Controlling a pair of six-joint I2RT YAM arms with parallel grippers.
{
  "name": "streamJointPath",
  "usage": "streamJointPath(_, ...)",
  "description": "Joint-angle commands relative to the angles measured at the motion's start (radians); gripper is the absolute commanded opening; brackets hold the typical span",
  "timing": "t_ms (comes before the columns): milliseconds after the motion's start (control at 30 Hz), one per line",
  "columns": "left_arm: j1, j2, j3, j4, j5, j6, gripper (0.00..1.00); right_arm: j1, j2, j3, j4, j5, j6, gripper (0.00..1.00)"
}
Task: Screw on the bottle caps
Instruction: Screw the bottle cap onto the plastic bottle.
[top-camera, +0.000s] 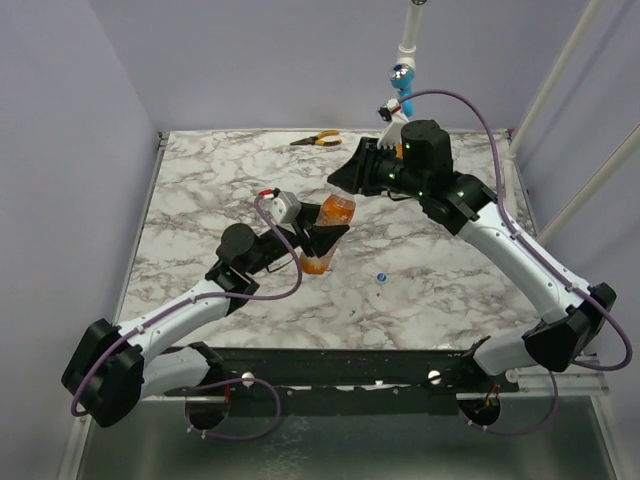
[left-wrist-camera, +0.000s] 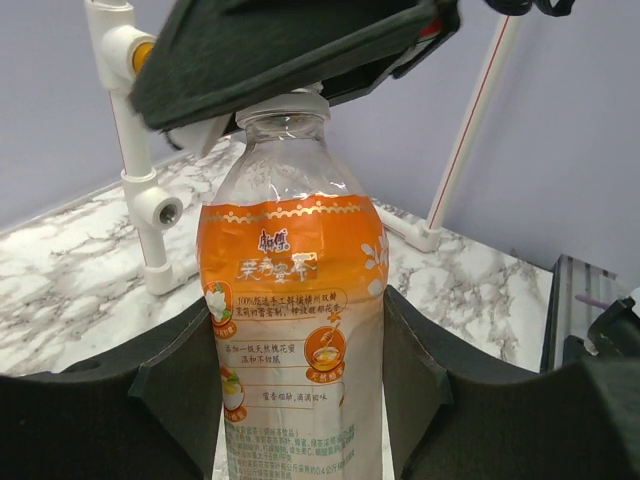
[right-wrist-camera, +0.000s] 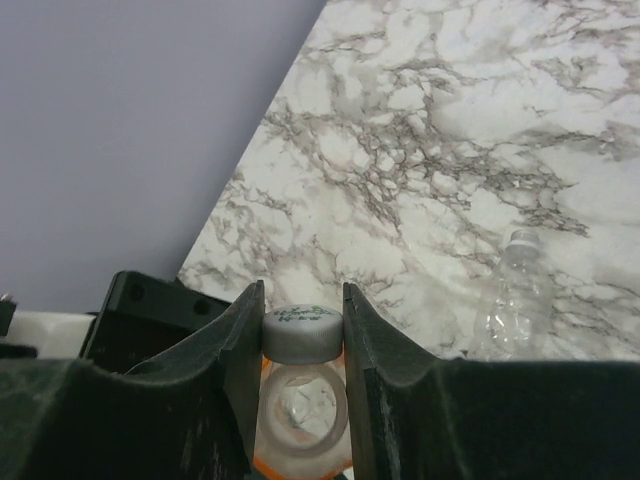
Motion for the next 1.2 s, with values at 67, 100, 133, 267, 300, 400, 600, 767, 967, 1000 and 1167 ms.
streamJointPath(67, -0.071, 0.016, 0.059, 0.081, -0.112, 0.155, 0.21, 0.031, 0.063, 0.059, -0.172, 0.028, 0.03, 0.29)
streamJointPath(100, -0.084, 0.02, 0.06, 0.081, -0.127, 0.169, 0.21, 0.031, 0.07, 0.068, -0.184, 0.035, 0.032, 0.29)
streamJointPath(133, -0.093, 0.025, 0.061, 0.081, -0.139, 0.187, 0.21, 0.03, 0.077, 0.075, -0.193, 0.043, 0.034, 0.29)
streamJointPath(267, -0.131, 0.044, 0.067, 0.082, -0.195, 0.233, 0.21, 0.031, 0.094, 0.1, -0.222, 0.071, 0.045, 0.29)
streamJointPath(300, -0.136, 0.047, 0.067, 0.082, -0.204, 0.234, 0.21, 0.031, 0.096, 0.103, -0.227, 0.077, 0.046, 0.29)
streamJointPath(400, -0.155, 0.048, 0.066, 0.082, -0.24, 0.286, 0.21, 0.03, 0.112, 0.118, -0.244, 0.099, 0.056, 0.29)
streamJointPath(600, -0.17, 0.043, 0.059, 0.095, -0.301, 0.309, 0.21, 0.031, 0.144, 0.159, -0.272, 0.154, 0.095, 0.29)
streamJointPath(767, -0.172, 0.042, 0.049, 0.106, -0.315, 0.298, 0.2, 0.03, 0.147, 0.171, -0.247, 0.188, 0.117, 0.28)
streamJointPath(967, -0.172, -0.01, -0.026, 0.102, -0.293, 0.231, 0.2, 0.031, 0.108, 0.205, -0.233, 0.275, 0.107, 0.28)
streamJointPath(1000, -0.171, -0.021, -0.043, 0.102, -0.288, 0.198, 0.2, 0.03, 0.089, 0.188, -0.203, 0.283, 0.104, 0.28)
streamJointPath(1167, -0.164, -0.068, -0.076, 0.1, -0.25, 0.04, 0.2, 0.03, -0.02, 0.087, -0.016, 0.238, 0.06, 0.29)
